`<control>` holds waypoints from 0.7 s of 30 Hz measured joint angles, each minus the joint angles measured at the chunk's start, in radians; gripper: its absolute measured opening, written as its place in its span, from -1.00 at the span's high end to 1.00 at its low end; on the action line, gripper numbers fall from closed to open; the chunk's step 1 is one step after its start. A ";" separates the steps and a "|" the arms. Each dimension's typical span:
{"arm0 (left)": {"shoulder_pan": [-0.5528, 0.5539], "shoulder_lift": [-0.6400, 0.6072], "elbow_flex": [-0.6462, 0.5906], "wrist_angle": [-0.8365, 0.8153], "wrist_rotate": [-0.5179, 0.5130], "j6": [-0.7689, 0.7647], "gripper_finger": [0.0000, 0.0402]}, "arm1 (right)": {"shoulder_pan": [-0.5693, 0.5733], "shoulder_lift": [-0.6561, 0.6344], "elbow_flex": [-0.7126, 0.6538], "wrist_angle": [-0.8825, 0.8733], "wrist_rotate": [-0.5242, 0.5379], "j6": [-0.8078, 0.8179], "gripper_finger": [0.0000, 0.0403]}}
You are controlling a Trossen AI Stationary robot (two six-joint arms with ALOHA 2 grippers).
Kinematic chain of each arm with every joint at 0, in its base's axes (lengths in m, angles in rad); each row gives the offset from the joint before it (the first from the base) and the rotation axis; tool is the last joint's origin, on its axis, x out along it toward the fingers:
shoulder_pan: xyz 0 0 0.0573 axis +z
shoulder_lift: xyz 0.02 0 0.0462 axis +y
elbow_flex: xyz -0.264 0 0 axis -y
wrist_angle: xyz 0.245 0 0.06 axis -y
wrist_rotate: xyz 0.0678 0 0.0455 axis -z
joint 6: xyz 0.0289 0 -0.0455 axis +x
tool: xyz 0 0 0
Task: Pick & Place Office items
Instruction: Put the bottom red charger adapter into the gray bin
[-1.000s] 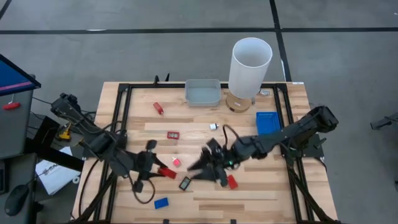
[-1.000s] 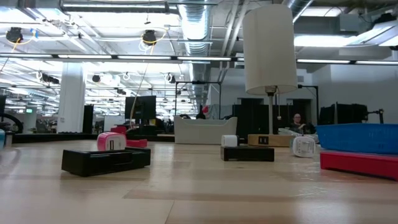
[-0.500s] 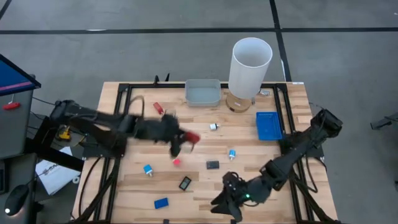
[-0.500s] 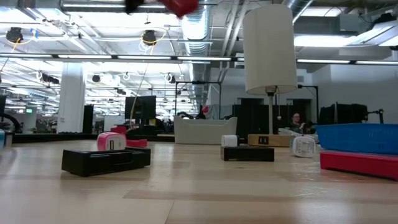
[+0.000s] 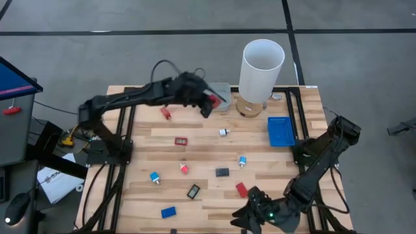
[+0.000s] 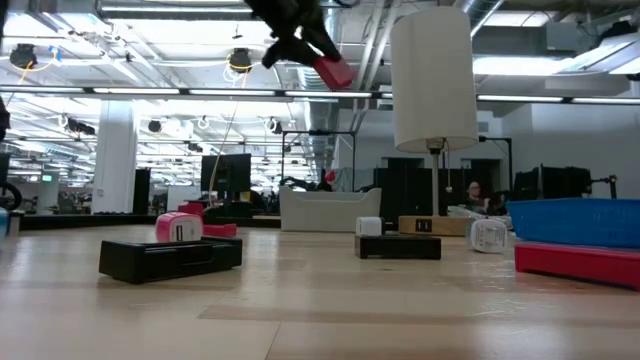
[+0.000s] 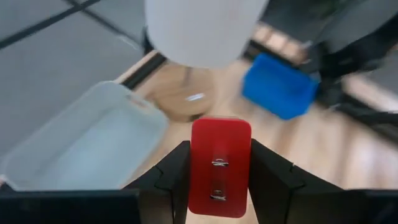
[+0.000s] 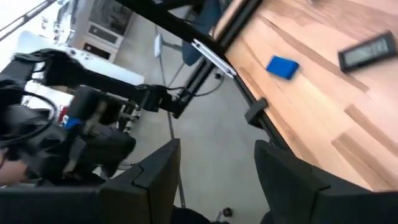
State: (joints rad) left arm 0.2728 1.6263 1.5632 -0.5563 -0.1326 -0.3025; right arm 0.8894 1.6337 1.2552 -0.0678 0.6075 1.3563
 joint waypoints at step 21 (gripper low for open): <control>0.246 0.427 0.288 -0.256 -0.010 -0.205 0.41 | 0.087 0.000 0.000 -0.085 0.130 0.137 0.02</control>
State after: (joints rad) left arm 0.5186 2.0530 1.8516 -0.8128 -0.1425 -0.5073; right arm 0.9760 1.6341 1.2552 -0.1528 0.7376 1.4933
